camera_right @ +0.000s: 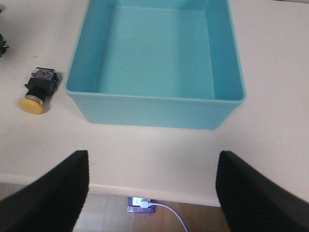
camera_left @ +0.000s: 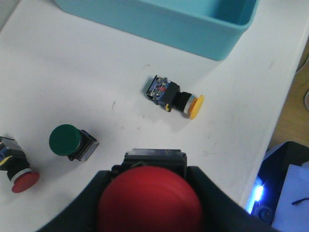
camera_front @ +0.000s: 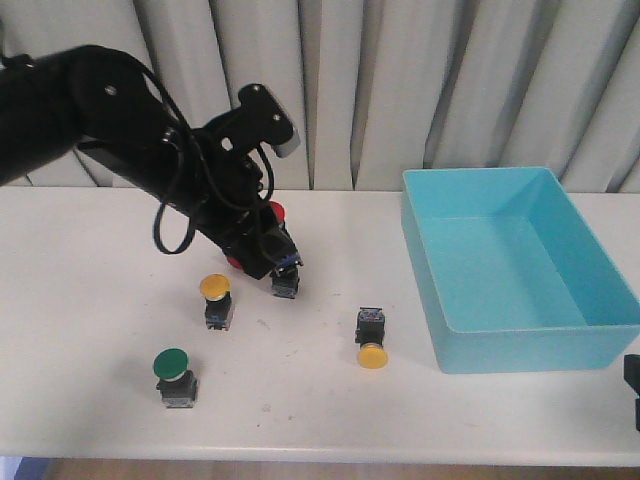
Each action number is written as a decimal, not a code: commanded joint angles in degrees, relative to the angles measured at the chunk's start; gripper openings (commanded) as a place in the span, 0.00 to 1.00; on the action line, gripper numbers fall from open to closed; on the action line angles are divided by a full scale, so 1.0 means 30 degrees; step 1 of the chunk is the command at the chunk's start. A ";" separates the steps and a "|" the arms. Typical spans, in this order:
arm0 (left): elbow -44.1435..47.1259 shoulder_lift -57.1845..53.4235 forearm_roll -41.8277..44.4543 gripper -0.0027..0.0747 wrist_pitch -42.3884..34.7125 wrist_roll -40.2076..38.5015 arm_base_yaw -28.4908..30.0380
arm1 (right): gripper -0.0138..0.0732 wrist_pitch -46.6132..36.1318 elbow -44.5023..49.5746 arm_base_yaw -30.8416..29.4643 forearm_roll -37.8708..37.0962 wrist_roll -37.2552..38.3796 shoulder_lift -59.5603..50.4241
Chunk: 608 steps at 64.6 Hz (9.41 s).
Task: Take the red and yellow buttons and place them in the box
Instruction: 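Reach the left gripper down and grasp the red button nearest the robot, then lift the red button and bring it toward the right gripper, then grasp the red button with the right gripper and release the left, then carry the red button with the right gripper and drop it in the box, then move the left gripper down to the yellow button near the green ones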
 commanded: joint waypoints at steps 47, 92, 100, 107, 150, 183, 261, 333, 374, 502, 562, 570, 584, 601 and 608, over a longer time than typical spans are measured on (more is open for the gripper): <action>1.1958 -0.9959 -0.7191 0.31 -0.4675 1.0259 -0.0075 | 0.76 -0.0039 -0.0631 -0.0080 0.3160 -0.4095 0.1110; 1.2022 -0.9409 -1.3968 0.32 -0.1548 1.8205 -0.0075 | 0.72 -0.0130 -0.4555 0.7216 1.4126 -2.3412 1.0039; 1.2022 -0.9409 -1.3968 0.32 -0.1507 1.8205 -0.0075 | 0.72 -0.1238 -0.5185 0.8938 1.4308 -2.5353 1.1061; 1.2022 -0.9409 -1.3968 0.32 -0.1510 1.8190 -0.0075 | 0.72 -0.2237 -0.5331 1.0129 1.5242 -2.7583 1.1680; 1.2022 -0.9409 -1.3984 0.32 -0.1527 1.8189 -0.0075 | 0.67 -0.3461 -0.5308 1.0818 2.2644 -3.4229 1.2160; 1.2022 -0.9409 -1.3984 0.33 -0.1625 1.8140 -0.0075 | 0.43 -0.3445 -0.5292 1.0818 2.2644 -3.4229 1.2160; 1.2022 -0.9409 -0.8761 0.80 -0.4798 1.5248 -0.0075 | 0.44 -0.3831 -0.6099 0.4557 1.1927 -1.6218 1.0970; 1.2022 -0.9409 -0.8761 0.80 -0.4800 1.5157 -0.0075 | 0.44 0.2633 -1.7570 -0.2041 0.1431 -0.3381 2.7148; 1.2022 -0.9409 -0.8761 0.80 -0.4719 1.5168 -0.0075 | 0.67 0.2666 -1.7801 -0.2024 0.1372 -0.3432 2.7237; 1.1912 -0.3562 0.9145 0.80 -1.0244 -1.5874 0.0404 | 0.65 -0.1580 -0.0623 0.3773 0.4331 -0.5750 0.2725; 0.2344 0.5373 1.0082 0.79 -0.6955 -1.7541 0.0985 | 0.65 -0.2009 -0.0623 0.3737 0.4316 -0.5750 0.2725; 0.2208 0.5713 1.0082 0.74 -0.7021 -1.8040 0.0985 | 0.65 -0.1997 -0.0623 0.3737 0.4292 -0.5750 0.2725; 0.2208 0.5804 1.0082 0.57 -0.7176 -1.8175 0.0985 | 0.65 -0.1997 -0.0623 0.3737 0.4292 -0.5750 0.2725; 0.2208 0.5804 1.0082 0.36 -0.7748 -1.8175 0.0985 | 0.65 -0.1997 -0.0623 0.3737 0.4292 -0.5750 0.2725; 0.2208 0.5804 1.0082 0.30 -0.7709 -1.8175 0.0985 | 0.65 -0.1997 -0.0623 0.3737 0.4292 -0.5750 0.2725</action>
